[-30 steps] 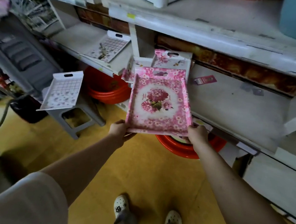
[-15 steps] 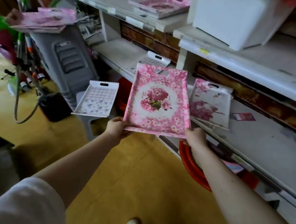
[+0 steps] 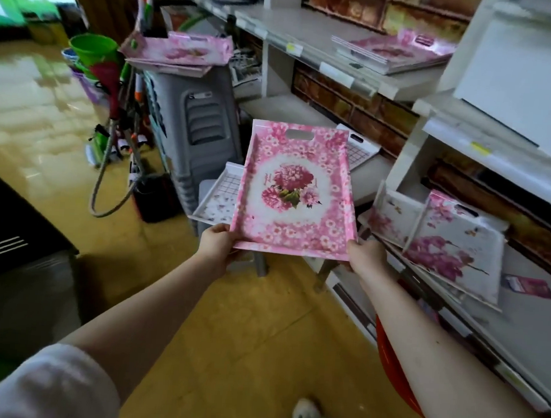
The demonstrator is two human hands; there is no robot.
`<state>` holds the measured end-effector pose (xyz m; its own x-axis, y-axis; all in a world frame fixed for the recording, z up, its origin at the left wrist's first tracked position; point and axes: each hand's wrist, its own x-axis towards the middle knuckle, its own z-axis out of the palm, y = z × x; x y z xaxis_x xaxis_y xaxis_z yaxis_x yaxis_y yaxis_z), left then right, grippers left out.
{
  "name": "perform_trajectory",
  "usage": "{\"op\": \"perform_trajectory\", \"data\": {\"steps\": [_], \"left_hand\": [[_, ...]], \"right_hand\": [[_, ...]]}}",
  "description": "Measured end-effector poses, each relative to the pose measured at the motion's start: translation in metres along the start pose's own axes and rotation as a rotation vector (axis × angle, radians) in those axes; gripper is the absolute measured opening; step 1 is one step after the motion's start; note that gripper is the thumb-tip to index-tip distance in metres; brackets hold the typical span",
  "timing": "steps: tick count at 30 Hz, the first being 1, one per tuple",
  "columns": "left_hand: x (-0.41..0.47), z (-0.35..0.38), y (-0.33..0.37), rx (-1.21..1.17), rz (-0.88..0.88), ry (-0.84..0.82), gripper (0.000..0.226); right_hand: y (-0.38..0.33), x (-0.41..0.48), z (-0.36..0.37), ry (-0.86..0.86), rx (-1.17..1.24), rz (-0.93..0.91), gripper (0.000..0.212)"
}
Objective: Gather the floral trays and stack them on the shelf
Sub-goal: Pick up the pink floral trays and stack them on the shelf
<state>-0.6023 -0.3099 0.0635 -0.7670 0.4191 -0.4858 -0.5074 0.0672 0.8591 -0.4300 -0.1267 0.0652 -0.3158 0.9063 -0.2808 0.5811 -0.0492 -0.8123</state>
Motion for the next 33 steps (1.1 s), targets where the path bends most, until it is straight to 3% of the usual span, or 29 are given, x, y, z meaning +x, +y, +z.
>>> {"op": "perform_trajectory", "data": {"steps": [10, 24, 33], "left_hand": [[0.07, -0.009, 0.027, -0.001, 0.023, 0.079, 0.013], [0.205, 0.026, 0.125, 0.066, 0.091, 0.167, 0.015], [0.258, 0.013, 0.161, 0.153, 0.252, 0.186, 0.012]], "right_hand": [[-0.046, 0.055, 0.045, -0.058, -0.131, -0.144, 0.026], [-0.151, 0.187, 0.112, -0.09, 0.031, -0.17, 0.025], [-0.198, 0.219, 0.148, -0.005, -0.006, -0.268, 0.037]]}}
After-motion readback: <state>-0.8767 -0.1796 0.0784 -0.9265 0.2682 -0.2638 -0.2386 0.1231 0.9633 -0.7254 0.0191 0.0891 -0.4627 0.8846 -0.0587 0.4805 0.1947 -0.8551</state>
